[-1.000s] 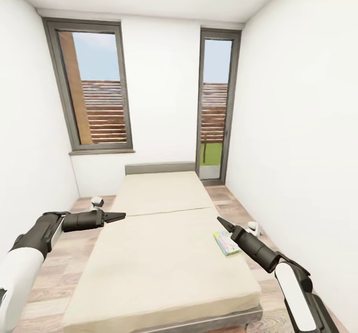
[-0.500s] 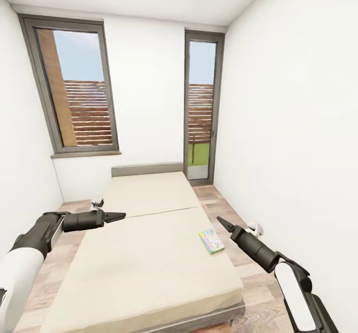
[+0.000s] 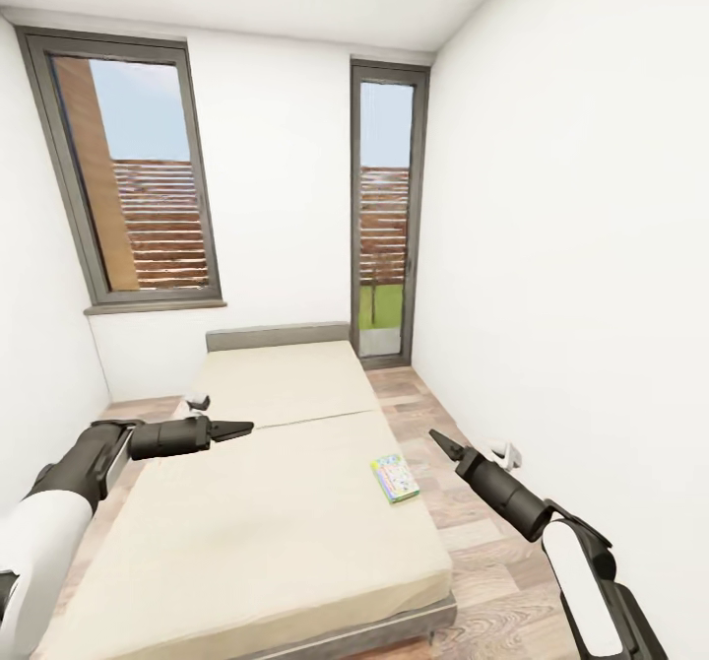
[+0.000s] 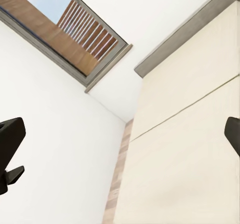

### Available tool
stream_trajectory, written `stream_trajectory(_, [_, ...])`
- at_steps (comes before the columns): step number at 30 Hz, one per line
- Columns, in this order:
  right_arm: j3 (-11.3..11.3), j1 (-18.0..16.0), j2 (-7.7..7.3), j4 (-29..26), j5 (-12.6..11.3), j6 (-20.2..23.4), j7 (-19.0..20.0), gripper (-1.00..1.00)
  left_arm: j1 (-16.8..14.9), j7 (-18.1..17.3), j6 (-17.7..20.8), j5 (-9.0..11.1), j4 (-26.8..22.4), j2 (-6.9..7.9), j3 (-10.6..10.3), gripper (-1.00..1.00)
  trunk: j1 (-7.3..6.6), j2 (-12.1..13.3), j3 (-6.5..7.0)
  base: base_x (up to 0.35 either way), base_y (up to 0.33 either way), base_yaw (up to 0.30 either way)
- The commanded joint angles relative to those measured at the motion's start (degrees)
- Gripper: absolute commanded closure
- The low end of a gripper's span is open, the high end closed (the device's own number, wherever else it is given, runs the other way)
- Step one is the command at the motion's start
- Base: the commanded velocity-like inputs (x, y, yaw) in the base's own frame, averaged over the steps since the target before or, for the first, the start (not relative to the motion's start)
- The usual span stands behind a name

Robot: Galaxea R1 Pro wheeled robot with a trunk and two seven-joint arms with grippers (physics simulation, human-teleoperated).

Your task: Put all the toys in the child's room - the three board games (two on the bed and one on the table), the two jigsaw puzzles on the table, and the tennis ball on the table - inside the toy box on the table in the child's room.

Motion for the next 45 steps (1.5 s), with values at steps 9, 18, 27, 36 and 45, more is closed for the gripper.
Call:
stream_trajectory(9, [0.0, 0.0, -0.02, 0.3, -0.1, 0.2, 0.4, -1.0, 0.0, -0.4, 0.6, -0.6, 0.1, -0.14, 0.3, -1.0, 0.02, -0.1, -0.03, 0.0, -0.151, 0.0])
stream_trajectory(18, [-0.1, 0.0, -0.04, 0.4, -0.1, 0.1, 0.5, -1.0, 0.0, 1.0, 0.7, -0.5, 0.1, -0.14, 0.3, -1.0, 0.02, -0.1, -0.03, 0.0, -0.014, 0.0])
stream_trajectory(27, [0.0, 0.0, -0.05, 0.1, -0.1, 0.1, 0.6, -1.0, 0.0, 1.6, 0.7, -0.5, 0.2, -0.19, 0.3, -1.0, 0.02, -0.1, -0.03, 0.018, -0.012, 0.0])
stream_trajectory(36, [0.2, 0.0, 0.0, -0.2, 0.0, 0.1, 0.6, -1.0, 0.0, 1.6, 0.7, -0.5, 0.2, -0.65, 0.3, -1.0, 0.02, -0.1, 0.01, 0.098, -0.19, 0.0])
stream_trajectory(45, [-0.1, 0.0, 0.0, 0.2, -0.1, 0.1, 0.6, -1.0, 0.0, 1.7, 0.7, -0.6, 0.2, -1.03, 0.3, -1.0, 0.02, -0.1, 0.32, 0.114, -0.276, 0.09])
